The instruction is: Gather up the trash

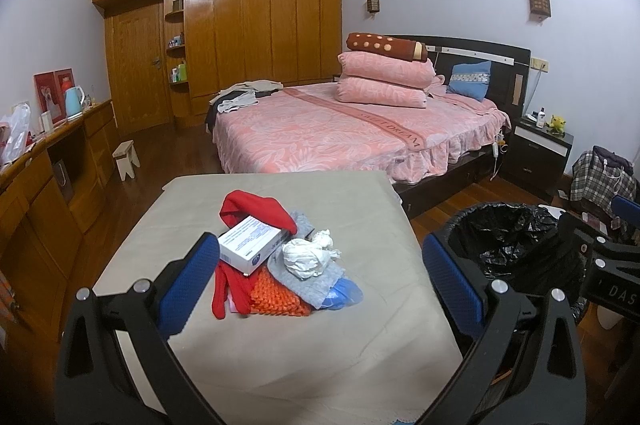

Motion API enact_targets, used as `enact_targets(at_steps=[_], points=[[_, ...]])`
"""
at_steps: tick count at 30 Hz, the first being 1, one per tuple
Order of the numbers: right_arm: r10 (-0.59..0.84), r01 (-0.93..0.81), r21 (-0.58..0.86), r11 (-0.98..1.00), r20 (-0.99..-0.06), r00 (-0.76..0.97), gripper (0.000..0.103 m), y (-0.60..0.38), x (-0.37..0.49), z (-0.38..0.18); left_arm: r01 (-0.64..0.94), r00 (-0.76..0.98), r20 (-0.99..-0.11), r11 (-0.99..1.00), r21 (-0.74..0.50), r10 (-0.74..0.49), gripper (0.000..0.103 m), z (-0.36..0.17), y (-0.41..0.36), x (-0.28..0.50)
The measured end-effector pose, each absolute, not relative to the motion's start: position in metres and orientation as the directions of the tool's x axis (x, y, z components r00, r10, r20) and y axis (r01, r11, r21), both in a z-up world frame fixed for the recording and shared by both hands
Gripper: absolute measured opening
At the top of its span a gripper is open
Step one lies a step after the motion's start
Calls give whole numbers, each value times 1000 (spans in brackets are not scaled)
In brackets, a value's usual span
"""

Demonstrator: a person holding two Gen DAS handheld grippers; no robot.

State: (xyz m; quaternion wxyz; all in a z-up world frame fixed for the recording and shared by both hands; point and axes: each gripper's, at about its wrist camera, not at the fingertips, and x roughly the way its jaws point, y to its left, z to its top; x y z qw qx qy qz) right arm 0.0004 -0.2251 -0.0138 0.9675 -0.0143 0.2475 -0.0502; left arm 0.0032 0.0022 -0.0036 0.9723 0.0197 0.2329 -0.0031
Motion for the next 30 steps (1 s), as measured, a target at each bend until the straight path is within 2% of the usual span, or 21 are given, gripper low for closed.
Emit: enact_targets(at_steps=[30], points=[[-56, 38, -46, 998, -479, 876, 97, -204, 20, -16, -8, 881, -472, 1000, 20, 16, 98, -11, 25, 13]])
